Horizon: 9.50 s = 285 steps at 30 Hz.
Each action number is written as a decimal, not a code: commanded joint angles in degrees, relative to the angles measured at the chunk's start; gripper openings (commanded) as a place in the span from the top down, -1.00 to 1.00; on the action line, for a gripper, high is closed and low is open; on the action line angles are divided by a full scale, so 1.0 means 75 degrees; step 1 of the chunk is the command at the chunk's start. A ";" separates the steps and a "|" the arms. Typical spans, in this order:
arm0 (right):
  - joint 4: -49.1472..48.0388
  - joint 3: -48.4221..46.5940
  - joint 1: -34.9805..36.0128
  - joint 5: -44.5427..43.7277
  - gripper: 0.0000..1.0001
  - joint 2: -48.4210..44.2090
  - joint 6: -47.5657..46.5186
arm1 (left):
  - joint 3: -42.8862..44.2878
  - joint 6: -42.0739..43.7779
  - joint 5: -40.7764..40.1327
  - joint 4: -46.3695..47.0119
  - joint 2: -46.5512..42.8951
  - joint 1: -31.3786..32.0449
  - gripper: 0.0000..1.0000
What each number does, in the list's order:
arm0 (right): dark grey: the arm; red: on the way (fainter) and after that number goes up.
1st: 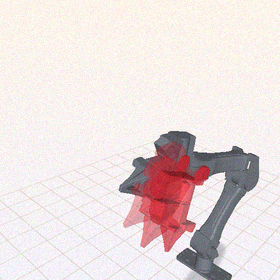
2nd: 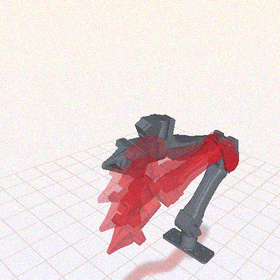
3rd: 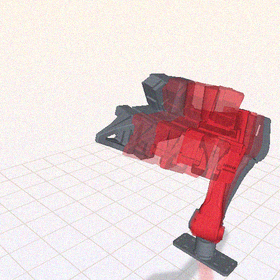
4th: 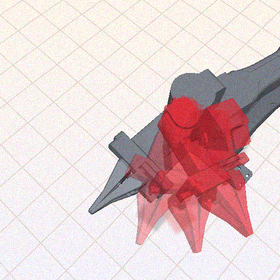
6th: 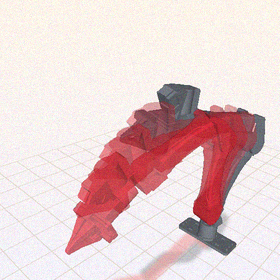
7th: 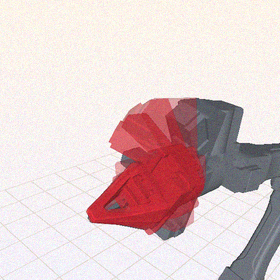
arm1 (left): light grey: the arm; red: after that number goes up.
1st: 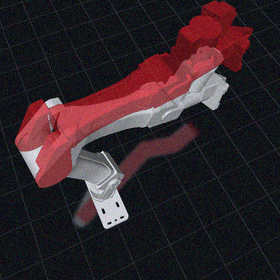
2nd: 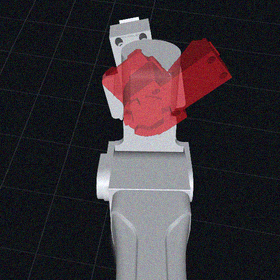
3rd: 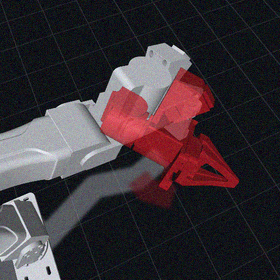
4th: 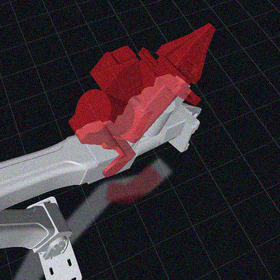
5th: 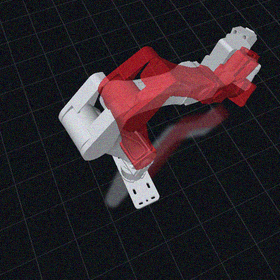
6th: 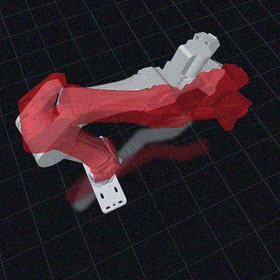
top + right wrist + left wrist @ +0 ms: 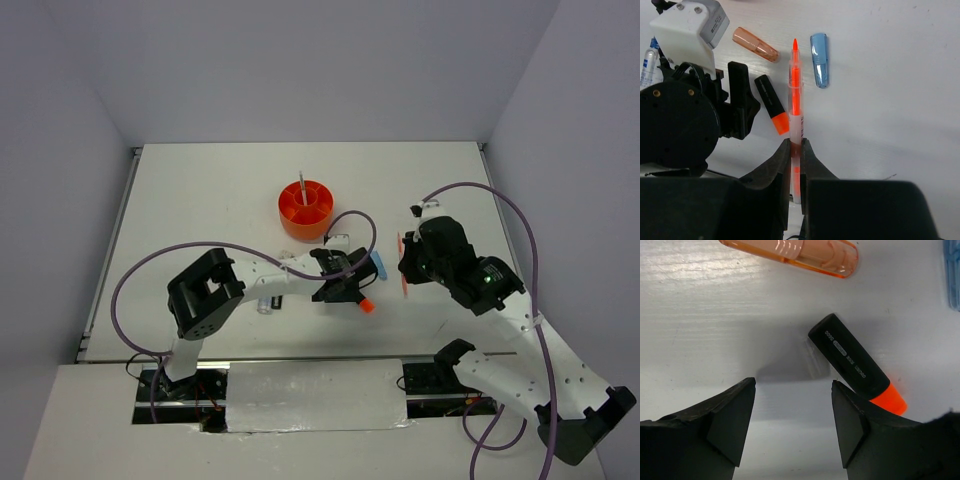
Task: Sort the stationery into containers
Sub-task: Pick up the pen cap from the center of the board, then close the pen cap on the pen, then place the pen in the storage box.
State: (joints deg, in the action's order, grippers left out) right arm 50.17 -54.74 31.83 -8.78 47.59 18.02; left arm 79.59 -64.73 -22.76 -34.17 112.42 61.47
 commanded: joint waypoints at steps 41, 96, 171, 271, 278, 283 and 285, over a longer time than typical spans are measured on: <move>-0.0338 0.0080 -0.0037 0.0455 1.00 -0.0229 -0.0258 | 0.0356 -0.0182 -0.0223 -0.0365 0.1147 -0.0192 0.49; -0.9526 0.3151 0.3150 0.3198 1.00 -0.0369 0.1933 | -0.4706 0.3345 0.2086 0.6736 -0.8685 -0.0989 0.68; -0.9432 0.2295 0.3162 0.3690 0.14 0.0567 0.1265 | -0.5350 0.3311 0.3398 0.7708 -0.8708 -0.1001 1.00; -0.7872 -0.1608 0.2107 0.3960 1.00 0.3626 -0.0223 | -0.3536 0.4002 0.1458 0.4465 -0.8602 -0.0579 -0.99; -0.8330 -0.1654 0.1955 0.2978 1.00 0.4445 -0.0094 | -0.0432 0.2235 -0.3629 -0.0279 -0.9071 -0.0638 -0.99; -0.8810 -0.2087 0.1159 0.2027 1.00 0.5231 -0.0094 | 0.0298 0.2781 -0.4185 -0.1804 -0.9587 -0.0638 -0.99; -0.8916 -0.2437 0.0820 0.1525 1.00 0.5816 -0.0176 | -0.0028 0.3402 -0.3881 -0.2075 -0.9785 -0.0638 -0.99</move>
State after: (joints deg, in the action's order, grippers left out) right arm -10.37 -67.81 41.47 10.94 88.07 17.15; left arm 81.32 -43.13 -49.36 -38.98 39.35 56.55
